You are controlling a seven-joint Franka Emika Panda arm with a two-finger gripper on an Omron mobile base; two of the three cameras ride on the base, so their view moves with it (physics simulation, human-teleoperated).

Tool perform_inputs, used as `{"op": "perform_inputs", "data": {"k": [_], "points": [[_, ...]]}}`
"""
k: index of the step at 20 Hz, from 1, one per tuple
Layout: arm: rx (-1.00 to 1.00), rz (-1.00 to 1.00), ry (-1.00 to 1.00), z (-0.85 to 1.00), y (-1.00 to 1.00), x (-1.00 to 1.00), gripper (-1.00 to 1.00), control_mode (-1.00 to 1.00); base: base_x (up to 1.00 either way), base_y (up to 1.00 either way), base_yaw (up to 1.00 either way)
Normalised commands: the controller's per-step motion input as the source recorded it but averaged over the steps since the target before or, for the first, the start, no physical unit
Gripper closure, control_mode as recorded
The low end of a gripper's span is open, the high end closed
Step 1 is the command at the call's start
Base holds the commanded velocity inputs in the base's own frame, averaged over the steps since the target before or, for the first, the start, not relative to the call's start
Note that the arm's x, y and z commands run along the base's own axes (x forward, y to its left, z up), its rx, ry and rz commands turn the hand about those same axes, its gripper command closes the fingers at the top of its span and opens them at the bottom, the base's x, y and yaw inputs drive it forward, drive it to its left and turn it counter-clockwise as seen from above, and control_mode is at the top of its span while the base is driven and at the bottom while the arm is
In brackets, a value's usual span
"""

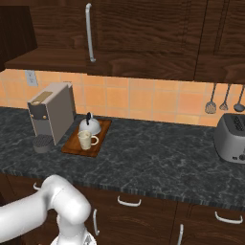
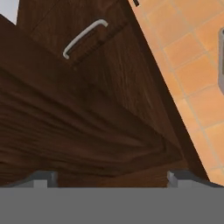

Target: Pick the kettle from the counter and place it on the tray. Then pick the mug from the cabinet and place it on the tray. Then close the cabinet doors.

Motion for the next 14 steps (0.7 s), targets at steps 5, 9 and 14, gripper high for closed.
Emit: {"op": "perform_inputs", "data": {"k": [5, 9, 14], "points": [[0.09, 0.00, 0.01, 0.13, -0.67, 0.00, -1.00, -1.00, 0.00, 0.00, 0.00], [0.11, 0.00, 0.00, 0.20, -0.76, 0.00, -1.00, -1.00, 0.00, 0.00, 0.00], [0.11, 0.02, 0.00, 0.23, -0.86, 0.00, -1.00, -1.00, 0.00, 0.00, 0.00]]}}
